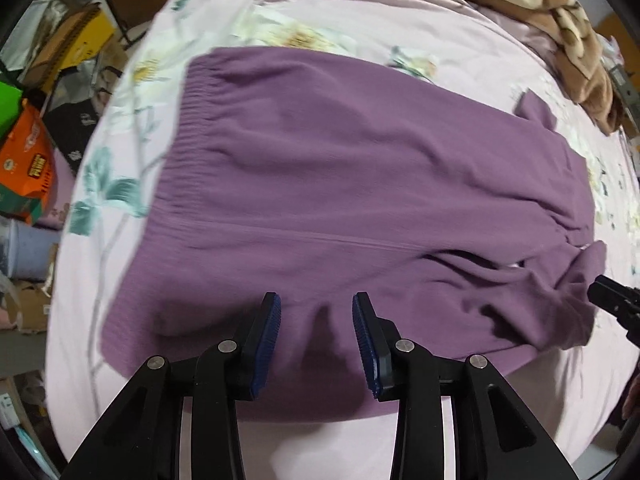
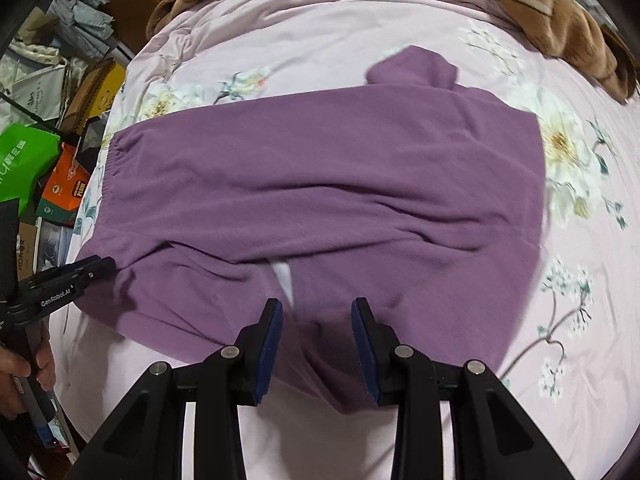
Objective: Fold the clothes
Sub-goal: 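Lay the garment flat on the bed and open both tools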
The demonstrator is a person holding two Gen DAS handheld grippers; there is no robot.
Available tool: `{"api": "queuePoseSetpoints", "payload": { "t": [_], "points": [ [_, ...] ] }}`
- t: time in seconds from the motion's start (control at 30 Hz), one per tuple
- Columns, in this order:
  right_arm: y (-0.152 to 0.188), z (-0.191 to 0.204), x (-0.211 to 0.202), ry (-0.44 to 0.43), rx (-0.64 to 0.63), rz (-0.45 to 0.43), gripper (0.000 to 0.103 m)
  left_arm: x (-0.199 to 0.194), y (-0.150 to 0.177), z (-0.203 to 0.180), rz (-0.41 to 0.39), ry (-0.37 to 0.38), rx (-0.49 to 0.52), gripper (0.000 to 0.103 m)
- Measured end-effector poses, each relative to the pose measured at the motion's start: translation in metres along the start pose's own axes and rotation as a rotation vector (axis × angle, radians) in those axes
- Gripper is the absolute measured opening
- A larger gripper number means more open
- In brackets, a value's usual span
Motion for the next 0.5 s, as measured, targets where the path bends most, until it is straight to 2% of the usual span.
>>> {"api": "queuePoseSetpoints", "payload": {
  "t": [0.13, 0.5],
  "points": [
    [0.007, -0.015, -0.005, -0.006, 0.021, -0.005, 0.037, 0.005, 0.001, -0.018, 0.015, 0.018, 0.021, 0.039],
    [0.036, -0.067, -0.011, -0.010, 0.070, 0.023, 0.038, 0.003, 0.004, -0.050, 0.026, -0.005, 0.083, 0.040]
  ]
}}
Point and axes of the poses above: each gripper's, at about its wrist camera, not at the fingertips, and x roughly the way its jaws point, z to its left, y to its underside, the point moved 7 cm from there along x, roughly the way its jaws point, and after that the axes turned 10 degrees about x, right-handed, at the moved point
